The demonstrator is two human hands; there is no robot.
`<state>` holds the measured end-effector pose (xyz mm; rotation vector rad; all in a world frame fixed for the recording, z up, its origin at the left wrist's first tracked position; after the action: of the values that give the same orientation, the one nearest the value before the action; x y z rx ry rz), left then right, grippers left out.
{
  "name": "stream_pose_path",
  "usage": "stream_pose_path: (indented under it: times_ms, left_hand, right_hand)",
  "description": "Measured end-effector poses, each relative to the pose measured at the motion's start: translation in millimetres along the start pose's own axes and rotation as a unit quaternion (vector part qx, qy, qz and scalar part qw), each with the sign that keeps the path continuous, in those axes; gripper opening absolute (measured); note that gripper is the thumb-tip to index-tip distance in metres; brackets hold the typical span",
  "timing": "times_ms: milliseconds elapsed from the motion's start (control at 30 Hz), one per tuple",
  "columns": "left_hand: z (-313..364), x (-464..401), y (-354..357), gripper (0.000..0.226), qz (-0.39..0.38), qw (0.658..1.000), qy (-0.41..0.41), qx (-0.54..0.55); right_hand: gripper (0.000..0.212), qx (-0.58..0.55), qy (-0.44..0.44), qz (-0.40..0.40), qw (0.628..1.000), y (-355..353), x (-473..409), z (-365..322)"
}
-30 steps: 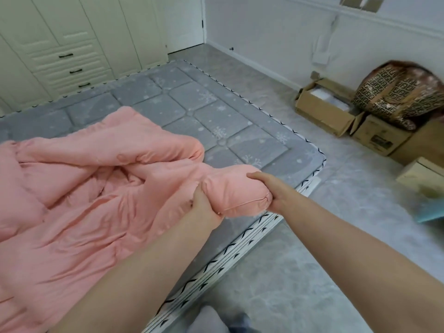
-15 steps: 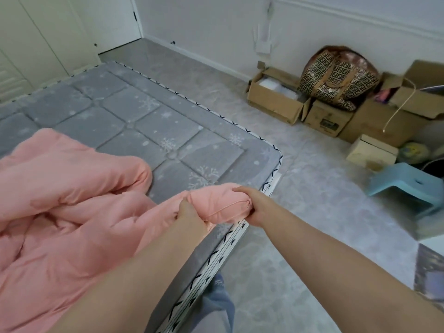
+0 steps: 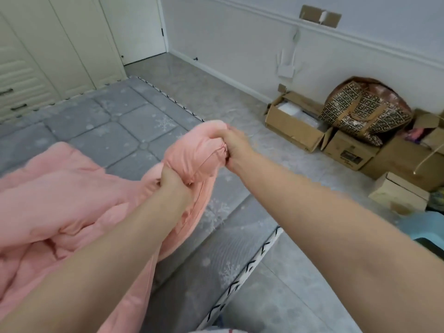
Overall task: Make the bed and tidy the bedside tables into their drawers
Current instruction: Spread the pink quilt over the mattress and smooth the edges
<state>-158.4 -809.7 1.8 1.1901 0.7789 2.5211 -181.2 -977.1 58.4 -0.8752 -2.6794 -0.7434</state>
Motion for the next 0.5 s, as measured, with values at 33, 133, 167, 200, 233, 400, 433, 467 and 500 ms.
stream_pose_path:
  times_ms: [33, 133, 167, 200, 233, 400, 433, 467, 500]
  left_hand:
    - [12.6, 1.0, 7.8, 0.038, -0.011, 0.998, 0.014, 0.057]
    - [44.3, 16.6, 28.4, 0.03, -0.013, 0.996, 0.035, 0.087]
    - [44.8, 18.1, 35.3, 0.029, -0.025, 0.995, 0.034, 0.087]
    - [41.9, 12.6, 33.3, 0.031, -0.037, 0.996, 0.023, 0.084]
    - [42.1, 13.0, 33.0, 0.037, -0.038, 0.996, 0.024, 0.078]
    - [29.6, -8.2, 20.6, 0.016, 0.006, 0.987, 0.009, 0.16]
    - [25.1, -3.4, 21.6, 0.018, 0.033, 0.985, 0.024, 0.166]
    - [17.2, -10.3, 24.0, 0.023, 0.023, 0.978, 0.036, 0.204]
    - [15.1, -14.0, 24.6, 0.032, 0.056, 0.973, 0.056, 0.216]
  right_hand:
    - [0.044, 0.029, -0.018, -0.015, 0.999, 14.1, -5.4, -18.9]
    - [0.054, 0.025, -0.043, -0.061, 0.997, 47.7, -29.5, -51.7]
    - [0.055, 0.02, -0.035, -0.06, 0.997, 48.0, -37.9, -46.6]
    - [0.055, 0.01, -0.021, -0.061, 0.998, 46.0, -43.1, -37.8]
    - [0.054, 0.009, -0.007, -0.066, 0.998, 47.3, -53.2, -30.3]
    - [0.046, 0.023, 0.035, -0.063, 0.997, 31.6, -84.9, -11.6]
    - [0.045, 0.043, 0.052, -0.078, 0.995, 30.4, -94.1, -8.9]
    - [0.045, 0.054, 0.066, -0.097, 0.992, 29.0, -102.0, -5.3]
    - [0.047, 0.057, 0.074, -0.113, 0.989, 27.6, -108.2, -2.9]
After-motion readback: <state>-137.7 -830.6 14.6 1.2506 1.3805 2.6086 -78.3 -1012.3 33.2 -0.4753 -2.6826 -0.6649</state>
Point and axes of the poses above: each hand's wrist, its own x-axis away from the middle knuckle, its own y-axis out of the palm, z = x × y, the point moved 9 cm from there along -x, towards the middle knuckle, and after that the axes turned 14 degrees about -z, right-handed, at the moved point
